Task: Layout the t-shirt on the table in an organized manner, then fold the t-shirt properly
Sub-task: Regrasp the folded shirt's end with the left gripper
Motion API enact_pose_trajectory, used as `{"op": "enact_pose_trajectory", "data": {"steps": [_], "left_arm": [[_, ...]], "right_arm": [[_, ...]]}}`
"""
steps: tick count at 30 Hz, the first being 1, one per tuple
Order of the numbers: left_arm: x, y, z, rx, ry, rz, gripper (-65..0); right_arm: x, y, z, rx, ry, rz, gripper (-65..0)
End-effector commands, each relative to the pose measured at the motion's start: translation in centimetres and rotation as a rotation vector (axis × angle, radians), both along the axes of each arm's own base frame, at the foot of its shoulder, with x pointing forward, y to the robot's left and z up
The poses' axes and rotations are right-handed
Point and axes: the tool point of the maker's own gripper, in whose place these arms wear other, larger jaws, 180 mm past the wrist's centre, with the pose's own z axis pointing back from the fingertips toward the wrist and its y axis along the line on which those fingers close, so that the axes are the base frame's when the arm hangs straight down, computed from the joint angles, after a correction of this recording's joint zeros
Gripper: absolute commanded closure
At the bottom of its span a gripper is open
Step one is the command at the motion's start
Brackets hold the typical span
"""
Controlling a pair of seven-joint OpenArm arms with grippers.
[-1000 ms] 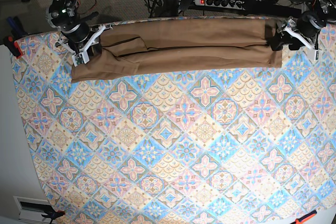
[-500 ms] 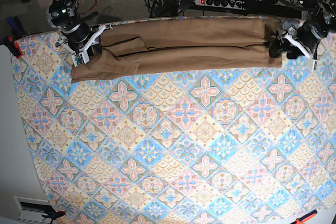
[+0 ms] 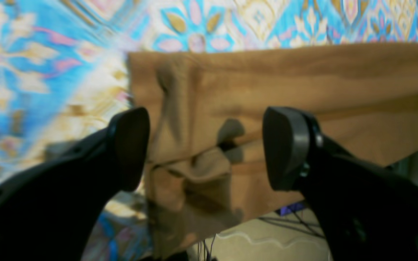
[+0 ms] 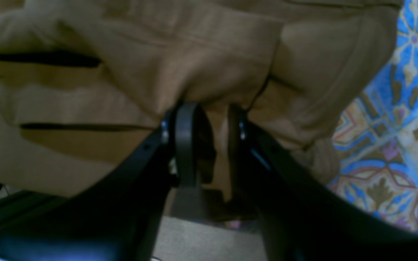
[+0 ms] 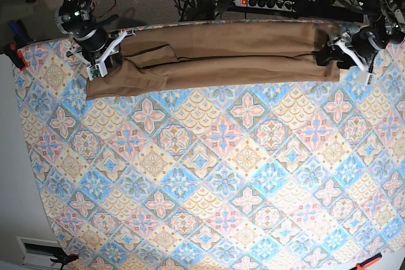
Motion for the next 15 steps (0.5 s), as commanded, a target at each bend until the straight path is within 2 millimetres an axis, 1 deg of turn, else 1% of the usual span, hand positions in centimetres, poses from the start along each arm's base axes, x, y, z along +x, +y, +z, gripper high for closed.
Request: {"op": "enact_pose_trajectory", "data": {"steps": [1,8,11,15], "left_arm": [[0.7,0.6,0.7,0.014,-0.031,0.000,-47.2],[-0.6,1.3,-1.5,-0.011,0.041,0.041,-47.2],[-0.9,1.6,-2.0,-0.019,0.042,0.064,-47.2],[-1.7,1.8,-3.2,0.029,0.089,0.060,-47.2]], "right_arm": [[0.6,0.0,0.8,0.005,-0.038,0.005,-13.8],[0.6,0.0,0.8,0.005,-0.038,0.005,-13.8],[0.6,0.0,0.8,0.005,-0.038,0.005,-13.8],[0.6,0.0,0.8,0.005,-0.038,0.005,-13.8]]}}
